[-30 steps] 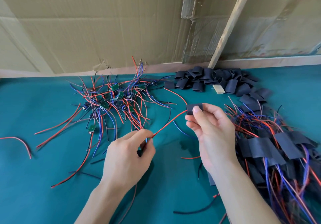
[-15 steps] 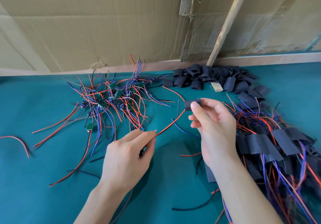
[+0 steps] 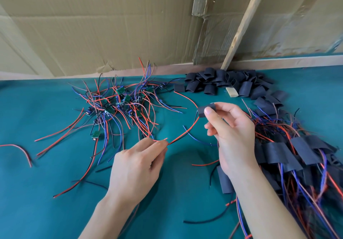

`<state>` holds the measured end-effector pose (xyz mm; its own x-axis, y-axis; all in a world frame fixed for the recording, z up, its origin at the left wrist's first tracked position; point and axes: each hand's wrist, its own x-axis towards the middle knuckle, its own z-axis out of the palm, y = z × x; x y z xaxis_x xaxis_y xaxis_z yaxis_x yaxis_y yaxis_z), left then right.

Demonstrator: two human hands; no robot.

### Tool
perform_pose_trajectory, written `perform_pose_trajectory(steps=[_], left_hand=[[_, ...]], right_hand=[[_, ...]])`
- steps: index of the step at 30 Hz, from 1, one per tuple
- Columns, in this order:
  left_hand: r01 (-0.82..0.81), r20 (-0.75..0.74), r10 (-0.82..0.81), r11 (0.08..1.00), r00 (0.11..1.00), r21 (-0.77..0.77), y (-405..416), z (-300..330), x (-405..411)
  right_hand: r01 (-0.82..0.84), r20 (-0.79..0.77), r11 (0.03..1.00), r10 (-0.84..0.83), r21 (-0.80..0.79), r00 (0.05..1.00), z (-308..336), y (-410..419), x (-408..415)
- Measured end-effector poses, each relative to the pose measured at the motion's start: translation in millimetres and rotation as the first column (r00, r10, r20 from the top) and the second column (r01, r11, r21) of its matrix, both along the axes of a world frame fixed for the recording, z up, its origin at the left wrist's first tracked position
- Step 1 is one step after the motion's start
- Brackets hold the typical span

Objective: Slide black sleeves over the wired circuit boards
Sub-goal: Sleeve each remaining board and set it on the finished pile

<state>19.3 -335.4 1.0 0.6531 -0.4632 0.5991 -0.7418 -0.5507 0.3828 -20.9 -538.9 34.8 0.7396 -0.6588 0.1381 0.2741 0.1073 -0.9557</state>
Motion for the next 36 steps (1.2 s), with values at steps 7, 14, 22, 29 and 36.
perform_pose_trajectory(steps=[7,14,22,29,36], left_hand=[[-0.02,0.018,0.021,1.0,1.0,-0.002,-0.7,-1.2,0.2],[-0.085,0.027,0.088,0.994,0.996,-0.069,-0.2,-2.5,2.5],[-0.098,-0.137,0.067,0.967,0.988,-0.237,-5.5,2.1,-0.5],[-0.106,-0.327,0.0,0.946,0.945,-0.306,-6.2,5.9,-2.0],[-0.046,-0.419,-0.1,0.945,0.902,-0.325,-5.9,6.8,-2.4]], right_hand=[[-0.059,-0.032,0.998,0.058,-0.03,0.998,-0.9,-2.1,-1.5],[-0.091,-0.05,0.996,0.09,-0.017,0.995,-0.6,-2.2,-2.4],[-0.163,-0.092,0.972,0.181,0.17,0.979,-2.8,16.8,-0.4],[-0.343,-0.149,0.92,0.372,0.19,0.916,-7.3,39.2,-2.7],[-0.32,-0.145,0.935,0.341,0.152,0.929,-8.0,37.0,-3.2]])
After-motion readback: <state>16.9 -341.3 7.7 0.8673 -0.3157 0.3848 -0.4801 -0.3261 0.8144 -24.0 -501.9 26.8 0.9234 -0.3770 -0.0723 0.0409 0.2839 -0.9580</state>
